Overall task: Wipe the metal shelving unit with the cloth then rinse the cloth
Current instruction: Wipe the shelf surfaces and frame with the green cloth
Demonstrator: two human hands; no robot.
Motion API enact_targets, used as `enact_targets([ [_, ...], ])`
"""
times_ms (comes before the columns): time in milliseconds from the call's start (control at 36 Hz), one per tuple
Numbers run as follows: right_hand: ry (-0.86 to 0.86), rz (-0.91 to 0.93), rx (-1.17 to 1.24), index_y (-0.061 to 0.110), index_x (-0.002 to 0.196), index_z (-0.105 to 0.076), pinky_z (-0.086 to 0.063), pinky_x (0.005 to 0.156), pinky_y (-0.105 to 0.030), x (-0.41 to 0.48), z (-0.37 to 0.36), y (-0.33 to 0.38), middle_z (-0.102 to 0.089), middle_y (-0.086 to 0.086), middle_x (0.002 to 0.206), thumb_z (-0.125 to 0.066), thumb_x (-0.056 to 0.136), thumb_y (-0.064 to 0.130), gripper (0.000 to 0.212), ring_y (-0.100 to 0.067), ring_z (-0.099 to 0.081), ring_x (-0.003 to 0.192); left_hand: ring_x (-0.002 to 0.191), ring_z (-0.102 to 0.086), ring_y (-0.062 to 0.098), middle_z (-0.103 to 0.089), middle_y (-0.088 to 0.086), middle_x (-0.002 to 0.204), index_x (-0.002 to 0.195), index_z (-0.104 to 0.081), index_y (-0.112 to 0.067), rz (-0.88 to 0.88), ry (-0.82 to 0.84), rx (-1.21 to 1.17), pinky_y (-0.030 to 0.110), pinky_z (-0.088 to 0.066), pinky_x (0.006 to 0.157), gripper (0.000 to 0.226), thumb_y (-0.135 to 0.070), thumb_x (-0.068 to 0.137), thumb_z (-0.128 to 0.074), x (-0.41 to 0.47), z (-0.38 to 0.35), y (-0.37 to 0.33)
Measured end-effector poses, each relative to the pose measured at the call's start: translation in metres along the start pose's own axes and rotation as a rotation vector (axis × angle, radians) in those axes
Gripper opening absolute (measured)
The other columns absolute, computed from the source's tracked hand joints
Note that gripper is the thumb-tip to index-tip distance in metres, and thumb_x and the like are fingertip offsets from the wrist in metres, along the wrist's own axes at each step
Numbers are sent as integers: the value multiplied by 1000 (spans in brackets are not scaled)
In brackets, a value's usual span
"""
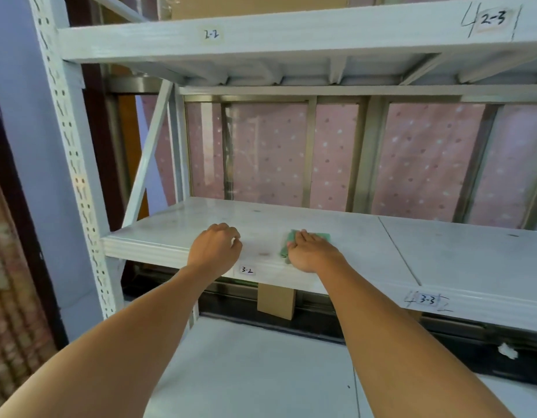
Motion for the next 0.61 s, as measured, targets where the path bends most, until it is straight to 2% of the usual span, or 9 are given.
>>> enact_targets([
  [222, 12, 11, -11, 15, 160, 3, 0, 125, -41, 15, -10, 58, 7, -3, 168, -5, 106, 42, 62, -21, 3, 155, 102, -61, 19, -67, -1, 116, 115, -70, -18, 38, 36, -11, 34, -54, 87, 29, -28, 98, -49, 6, 5, 57],
  [444, 22, 11, -11, 16, 160, 4, 2, 124, -40, 12, -15, 102, 8, -3, 168, -8, 106, 43, 62, -21, 5, 155, 83, -59, 20, -66, 1, 99, 101, -73, -15, 23, 49, -31, 36, -57, 75, 30, -27, 97, -46, 8, 4, 89],
  [611, 8, 0, -7, 16, 161, 3, 2, 123, -39, 16, -22, 145, 6, -2, 168, -8, 106, 42, 61, -21, 3, 155, 87, -60, 20, -66, 2, 101, 101, -74, -15, -13, 66, -40, 33, -54, 73, 29, -25, 96, -47, 16, 15, 119],
])
Point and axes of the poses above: each hand's wrist, its own x-axis towards the middle knuckle, its own z-axis out of the back of the hand, y = z × x, the point moved 3 cm from there along x, towards the middle knuckle
